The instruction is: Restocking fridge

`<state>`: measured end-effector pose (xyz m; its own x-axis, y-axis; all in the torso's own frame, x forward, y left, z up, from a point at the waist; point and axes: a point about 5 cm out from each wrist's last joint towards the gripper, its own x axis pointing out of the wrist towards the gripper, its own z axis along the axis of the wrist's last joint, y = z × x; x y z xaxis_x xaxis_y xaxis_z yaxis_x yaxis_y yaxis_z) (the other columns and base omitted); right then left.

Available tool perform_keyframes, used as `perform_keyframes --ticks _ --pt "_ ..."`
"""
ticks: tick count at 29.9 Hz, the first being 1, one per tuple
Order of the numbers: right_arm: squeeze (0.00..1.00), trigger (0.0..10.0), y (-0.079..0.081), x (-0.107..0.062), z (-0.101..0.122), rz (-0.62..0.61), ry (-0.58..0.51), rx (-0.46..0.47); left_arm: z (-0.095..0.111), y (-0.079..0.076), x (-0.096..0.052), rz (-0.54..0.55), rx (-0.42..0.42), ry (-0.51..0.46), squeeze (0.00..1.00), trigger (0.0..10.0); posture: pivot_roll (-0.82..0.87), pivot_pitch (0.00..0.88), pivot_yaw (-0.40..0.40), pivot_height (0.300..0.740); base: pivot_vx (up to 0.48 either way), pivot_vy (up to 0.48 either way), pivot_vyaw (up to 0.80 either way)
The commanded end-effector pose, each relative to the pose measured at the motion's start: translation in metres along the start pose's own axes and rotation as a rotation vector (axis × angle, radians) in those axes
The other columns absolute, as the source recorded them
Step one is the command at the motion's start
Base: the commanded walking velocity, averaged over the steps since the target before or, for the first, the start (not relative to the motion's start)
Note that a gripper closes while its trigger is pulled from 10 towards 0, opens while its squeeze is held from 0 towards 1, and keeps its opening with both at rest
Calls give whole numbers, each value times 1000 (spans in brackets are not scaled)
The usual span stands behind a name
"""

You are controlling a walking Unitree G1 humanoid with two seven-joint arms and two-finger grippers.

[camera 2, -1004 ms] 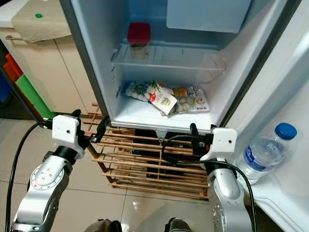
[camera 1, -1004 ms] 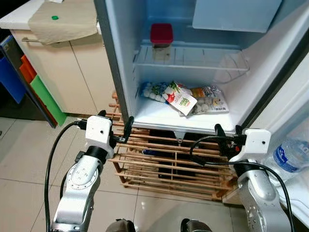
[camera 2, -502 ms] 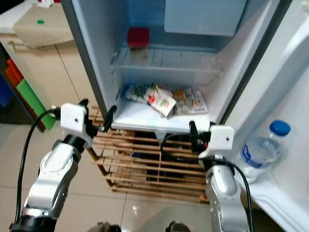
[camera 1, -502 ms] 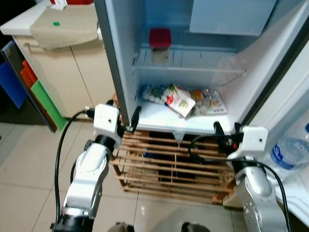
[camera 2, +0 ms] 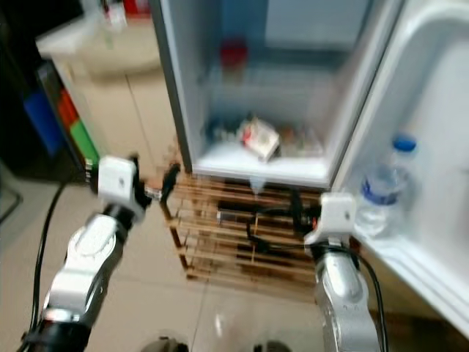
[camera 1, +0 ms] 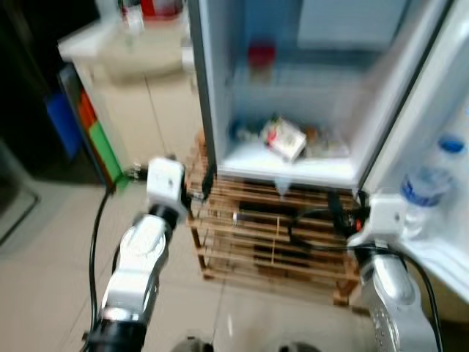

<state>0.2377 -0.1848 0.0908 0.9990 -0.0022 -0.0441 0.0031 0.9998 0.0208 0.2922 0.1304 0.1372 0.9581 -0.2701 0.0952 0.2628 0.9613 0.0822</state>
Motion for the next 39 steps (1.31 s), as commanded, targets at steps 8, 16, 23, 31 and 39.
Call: perform_keyframes --ticks 8,16,23,31,39 --pt "0 10000 -10 -15 -9 27 29 -31 0 -10 -1 -73 -40 -20 0 10000 -198 42 50 740 0 -360 0" --pt "0 10000 -40 -68 -84 136 446 -134 -6 -15 0 -82 -69 -6 0 10000 -217 36 24 740 0 -449 0" --pt "0 10000 -112 -117 -136 -153 864 -276 -45 -7 7 -43 -77 210 0 10000 -225 23 25 740 0 0 0" --pt "0 10000 -191 -91 -89 -674 712 -416 -137 15 -33 -16 18 786 0 10000 -235 10 48 740 0 0 0" --pt "0 10000 -222 -46 -9 -936 369 -456 -177 24 -76 1 36 1070 0 10000 -249 10 100 740 0 0 0"
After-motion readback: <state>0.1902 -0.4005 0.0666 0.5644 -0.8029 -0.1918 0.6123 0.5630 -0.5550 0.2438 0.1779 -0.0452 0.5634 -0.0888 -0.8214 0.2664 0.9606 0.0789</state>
